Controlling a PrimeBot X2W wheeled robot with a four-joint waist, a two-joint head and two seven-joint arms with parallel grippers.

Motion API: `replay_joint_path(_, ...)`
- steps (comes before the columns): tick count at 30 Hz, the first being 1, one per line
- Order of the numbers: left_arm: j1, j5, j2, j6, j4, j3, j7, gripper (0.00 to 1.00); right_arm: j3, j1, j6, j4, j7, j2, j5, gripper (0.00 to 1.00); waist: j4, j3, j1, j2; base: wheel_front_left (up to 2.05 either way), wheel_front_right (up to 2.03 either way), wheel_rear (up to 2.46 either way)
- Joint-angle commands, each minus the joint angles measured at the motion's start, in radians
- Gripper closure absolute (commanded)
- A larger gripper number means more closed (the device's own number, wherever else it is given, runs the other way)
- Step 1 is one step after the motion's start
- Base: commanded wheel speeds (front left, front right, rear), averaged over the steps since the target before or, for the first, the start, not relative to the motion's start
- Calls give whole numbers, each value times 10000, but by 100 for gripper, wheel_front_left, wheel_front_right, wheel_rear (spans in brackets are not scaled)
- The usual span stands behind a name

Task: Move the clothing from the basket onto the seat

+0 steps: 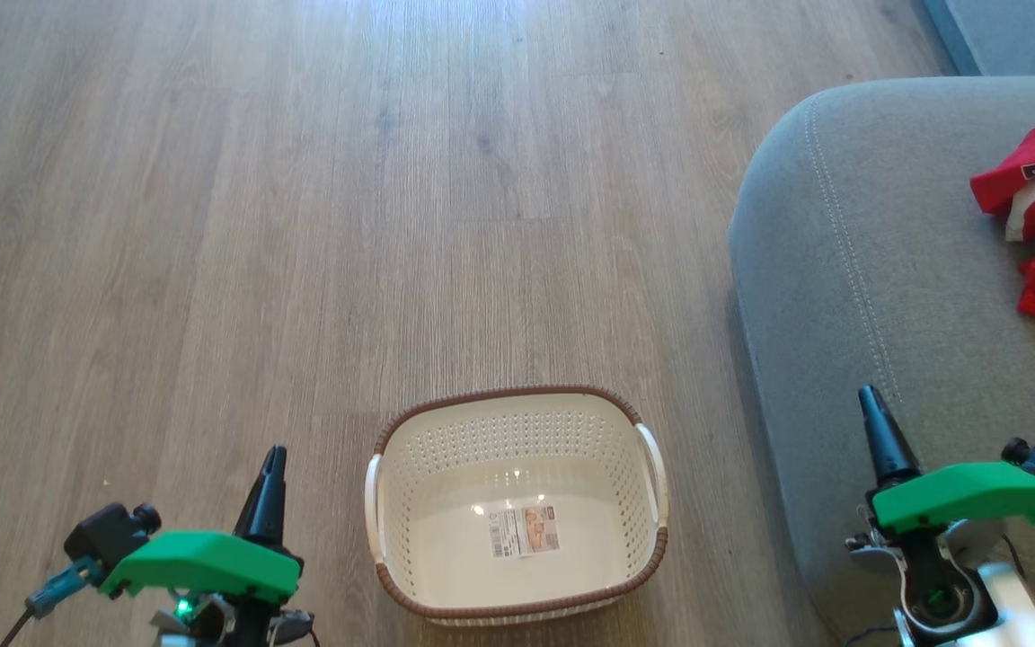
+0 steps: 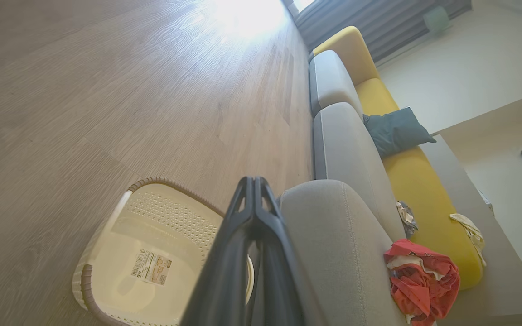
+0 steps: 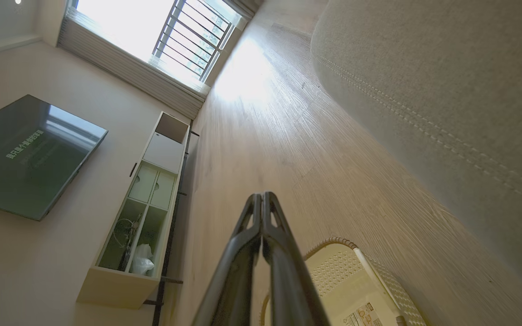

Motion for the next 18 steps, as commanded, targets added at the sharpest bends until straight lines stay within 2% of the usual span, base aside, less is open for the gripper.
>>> replay_joint_path(1, -507, -325, 123, -114, -325, 291, 69, 100, -43, -222, 1, -443, 99, 45, 314, 100, -1, -7, 0, 0, 0, 0, 0)
replay_joint_path(18, -602, -1951, 130, -466, -338, 728, 536, 100, -422, -99, 1, -813, 577, 232, 1695, 100, -8, -58, 0, 0, 0, 0, 0)
